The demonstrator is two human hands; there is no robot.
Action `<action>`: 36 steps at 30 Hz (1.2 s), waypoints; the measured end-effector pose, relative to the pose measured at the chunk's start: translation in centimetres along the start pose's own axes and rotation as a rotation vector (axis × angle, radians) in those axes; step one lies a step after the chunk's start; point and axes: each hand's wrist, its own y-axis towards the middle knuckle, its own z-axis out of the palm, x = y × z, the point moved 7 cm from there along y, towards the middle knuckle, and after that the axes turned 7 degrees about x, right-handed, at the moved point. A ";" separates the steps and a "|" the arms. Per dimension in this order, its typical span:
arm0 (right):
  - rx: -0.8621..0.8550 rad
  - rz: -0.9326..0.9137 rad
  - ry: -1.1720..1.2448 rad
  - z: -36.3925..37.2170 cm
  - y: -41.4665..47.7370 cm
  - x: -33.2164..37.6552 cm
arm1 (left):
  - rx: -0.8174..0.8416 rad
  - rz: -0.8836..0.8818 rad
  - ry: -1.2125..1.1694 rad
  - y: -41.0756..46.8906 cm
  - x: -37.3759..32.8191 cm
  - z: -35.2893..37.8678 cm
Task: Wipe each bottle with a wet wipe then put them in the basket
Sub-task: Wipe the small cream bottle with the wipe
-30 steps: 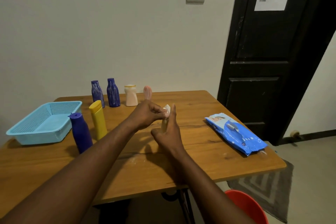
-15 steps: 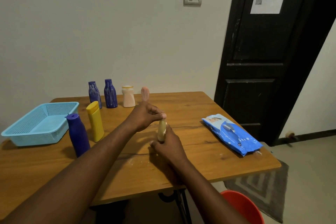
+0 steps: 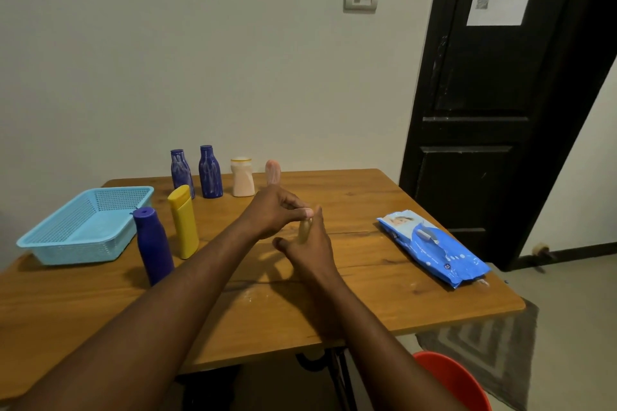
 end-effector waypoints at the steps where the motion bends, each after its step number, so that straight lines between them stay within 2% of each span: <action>1: 0.018 0.021 -0.012 -0.2 0.2 -0.3 | -0.005 -0.001 -0.001 0.0 0.0 0.0; 5: 0.090 0.049 -0.115 -0.1 -0.5 -1.6 | -0.017 -0.002 0.001 0.0 0.3 0.0; 9: 0.092 0.043 -0.263 0.5 -1.7 -2.8 | -0.025 0.003 -0.005 0.0 0.4 -0.1; 15: 0.066 0.081 -0.203 0.7 -2.4 -3.1 | -0.016 -0.001 -0.009 0.1 0.4 0.0; 23: 0.118 -0.031 -0.169 -1.7 -1.7 -1.3 | -0.005 -0.004 -0.013 0.0 0.4 0.0; 25: 0.088 -0.038 -0.105 -1.3 -2.8 -1.7 | -0.008 -0.005 -0.015 0.1 0.5 0.0; 30: -0.027 0.007 0.246 -0.5 -3.4 -1.4 | 0.007 -0.010 0.002 0.3 0.7 -0.1; 36: -0.045 -0.120 0.332 -1.8 -1.5 2.2 | 0.009 0.002 0.007 0.1 0.3 0.0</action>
